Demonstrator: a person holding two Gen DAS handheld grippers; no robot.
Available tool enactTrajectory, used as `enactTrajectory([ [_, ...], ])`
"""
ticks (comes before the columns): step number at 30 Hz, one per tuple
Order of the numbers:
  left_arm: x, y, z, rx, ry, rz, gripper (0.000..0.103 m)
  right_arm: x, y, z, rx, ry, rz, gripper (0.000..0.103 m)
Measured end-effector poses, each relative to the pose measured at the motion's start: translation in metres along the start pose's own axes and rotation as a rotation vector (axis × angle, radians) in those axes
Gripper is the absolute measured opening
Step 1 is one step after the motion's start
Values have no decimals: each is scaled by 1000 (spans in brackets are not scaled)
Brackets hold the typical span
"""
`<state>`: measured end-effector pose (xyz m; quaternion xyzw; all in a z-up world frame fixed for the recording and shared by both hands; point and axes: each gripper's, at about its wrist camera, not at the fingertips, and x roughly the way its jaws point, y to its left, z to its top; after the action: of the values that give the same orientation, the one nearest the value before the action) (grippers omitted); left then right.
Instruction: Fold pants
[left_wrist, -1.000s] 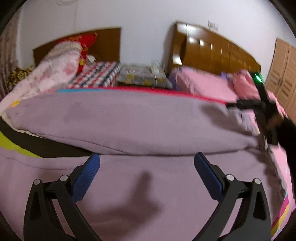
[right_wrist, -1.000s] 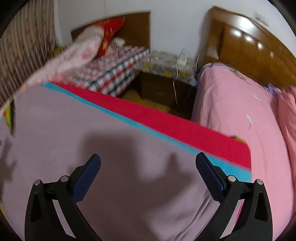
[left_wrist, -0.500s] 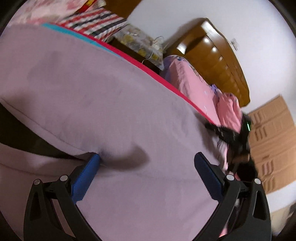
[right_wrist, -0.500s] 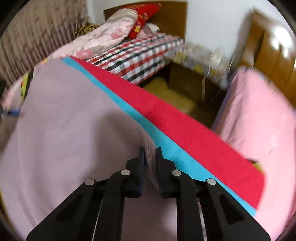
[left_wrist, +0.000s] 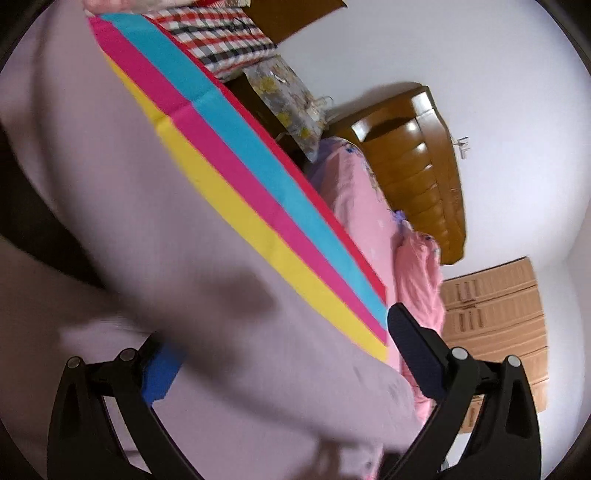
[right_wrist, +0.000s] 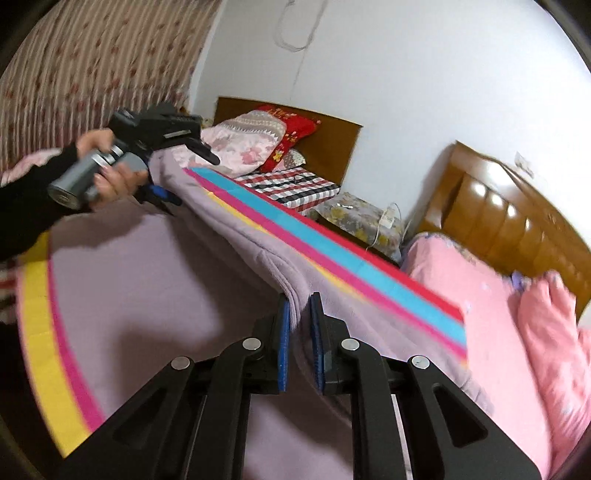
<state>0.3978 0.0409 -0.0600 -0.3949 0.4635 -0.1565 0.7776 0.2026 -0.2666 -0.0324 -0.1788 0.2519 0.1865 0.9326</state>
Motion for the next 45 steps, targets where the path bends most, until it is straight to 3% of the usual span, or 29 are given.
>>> enactTrajectory([
  [1, 0, 3, -2, 11, 4, 20, 88, -4, 3, -6, 33, 5, 3, 13],
  [2, 1, 6, -5, 27, 16, 24, 45, -6, 6, -13, 65, 9, -5, 13],
  [3, 1, 10, -8, 48, 31, 40, 14, -5, 8, -19, 84, 19, -19, 13],
  [5, -7, 14, -16, 87, 11, 75, 4, 4, 13, -28, 102, 56, -30, 13],
  [7, -26, 11, -29, 148, -36, 91, 4, 17, 13, -31, 136, 102, -26, 16],
  [9, -49, 5, -47, 222, -92, 100, 4, 22, 14, -34, 200, 145, -9, 33],
  [10, -55, 7, -53, 232, -96, 102, 4, 15, 18, -36, 233, 149, -14, 66],
  [12, -63, 14, -66, 261, -90, 101, 8, -8, 18, -41, 375, 85, -23, 86],
  [15, -54, 37, -73, 256, -36, 107, 12, -32, 17, -56, 607, 4, 41, 85],
  [17, -56, 59, -79, 220, -14, 88, 16, -37, 17, -68, 745, 3, 35, 72],
  [19, -57, 73, -80, 193, -7, 83, 28, -35, 14, -82, 887, 41, 15, 66],
  [21, -59, 78, -80, 179, -4, 57, 46, -37, 5, -94, 1002, 58, -5, 64],
  [24, -65, 78, -81, 185, -15, 33, 65, -44, -10, -104, 1078, 71, -127, 64],
  [27, -73, 80, -83, 197, -39, 39, 70, -40, -27, -113, 1193, 107, -139, 62],
  [33, -90, 95, -78, 189, -88, 37, 71, -26, -31, -127, 1191, 118, -213, 59],
  [36, -99, 109, -69, 148, -119, 39, 71, -26, -35, -131, 1204, 118, -248, 47],
  [38, -107, 118, -62, 126, -136, 14, 71, -25, -36, -131, 1175, 125, -264, 32],
  [41, -118, 131, -48, 83, -183, 43, 71, -28, -39, -140, 1186, 111, -234, 28],
  [45, -128, 149, -34, 24, -204, 26, 70, -33, -41, -145, 1201, 96, -218, 27],
])
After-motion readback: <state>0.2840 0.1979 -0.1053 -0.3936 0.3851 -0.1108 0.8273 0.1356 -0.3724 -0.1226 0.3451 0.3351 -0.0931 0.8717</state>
